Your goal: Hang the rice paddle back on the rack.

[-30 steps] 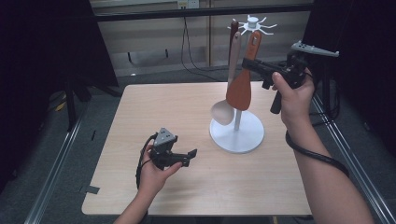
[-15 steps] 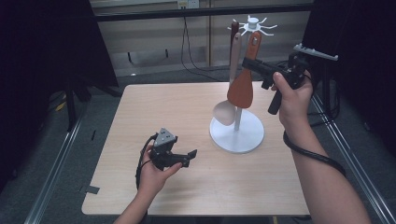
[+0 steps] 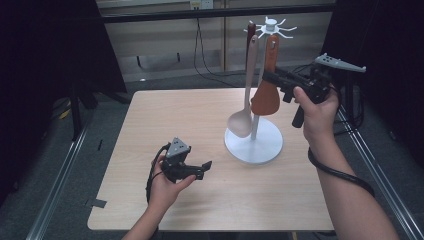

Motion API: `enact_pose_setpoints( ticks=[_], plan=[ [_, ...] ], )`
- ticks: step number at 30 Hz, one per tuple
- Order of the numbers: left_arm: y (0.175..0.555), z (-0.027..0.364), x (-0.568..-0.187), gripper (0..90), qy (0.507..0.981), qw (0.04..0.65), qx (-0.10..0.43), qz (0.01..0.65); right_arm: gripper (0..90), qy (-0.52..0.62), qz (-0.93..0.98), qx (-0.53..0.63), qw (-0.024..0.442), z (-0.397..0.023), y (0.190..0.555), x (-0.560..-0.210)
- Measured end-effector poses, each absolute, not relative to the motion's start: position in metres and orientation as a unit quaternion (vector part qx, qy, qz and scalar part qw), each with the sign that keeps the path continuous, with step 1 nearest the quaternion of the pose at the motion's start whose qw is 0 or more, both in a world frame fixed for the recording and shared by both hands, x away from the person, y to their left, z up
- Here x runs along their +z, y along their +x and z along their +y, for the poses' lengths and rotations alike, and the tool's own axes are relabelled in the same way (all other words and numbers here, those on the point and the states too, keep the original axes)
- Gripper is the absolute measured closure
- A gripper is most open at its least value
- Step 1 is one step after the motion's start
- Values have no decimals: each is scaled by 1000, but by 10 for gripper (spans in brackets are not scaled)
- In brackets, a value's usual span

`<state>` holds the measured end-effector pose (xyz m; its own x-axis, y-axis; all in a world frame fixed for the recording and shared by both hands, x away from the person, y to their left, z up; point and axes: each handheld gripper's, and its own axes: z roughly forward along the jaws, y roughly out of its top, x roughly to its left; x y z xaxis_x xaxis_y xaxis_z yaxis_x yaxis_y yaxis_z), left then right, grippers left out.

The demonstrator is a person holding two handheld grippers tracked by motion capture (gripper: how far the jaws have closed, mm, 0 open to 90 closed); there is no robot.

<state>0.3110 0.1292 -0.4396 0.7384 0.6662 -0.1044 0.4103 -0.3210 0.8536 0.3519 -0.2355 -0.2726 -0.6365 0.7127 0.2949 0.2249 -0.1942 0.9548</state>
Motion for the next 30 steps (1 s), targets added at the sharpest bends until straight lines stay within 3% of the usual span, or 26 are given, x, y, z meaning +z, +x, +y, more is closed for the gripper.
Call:
enact_pose_setpoints(
  ticks=[6, 12, 30],
  plan=[
    [310, 128, -439, 83, 803, 475, 136, 333, 391, 384, 624, 644, 222, -236, 342, -279],
    [310, 127, -440, 83, 805, 473, 134, 333, 331, 383, 628, 636, 233, -238, 336, -285],
    [311, 130, -441, 82, 801, 475, 133, 339, 276, 365, 655, 616, 242, -226, 324, -297]
  ],
)
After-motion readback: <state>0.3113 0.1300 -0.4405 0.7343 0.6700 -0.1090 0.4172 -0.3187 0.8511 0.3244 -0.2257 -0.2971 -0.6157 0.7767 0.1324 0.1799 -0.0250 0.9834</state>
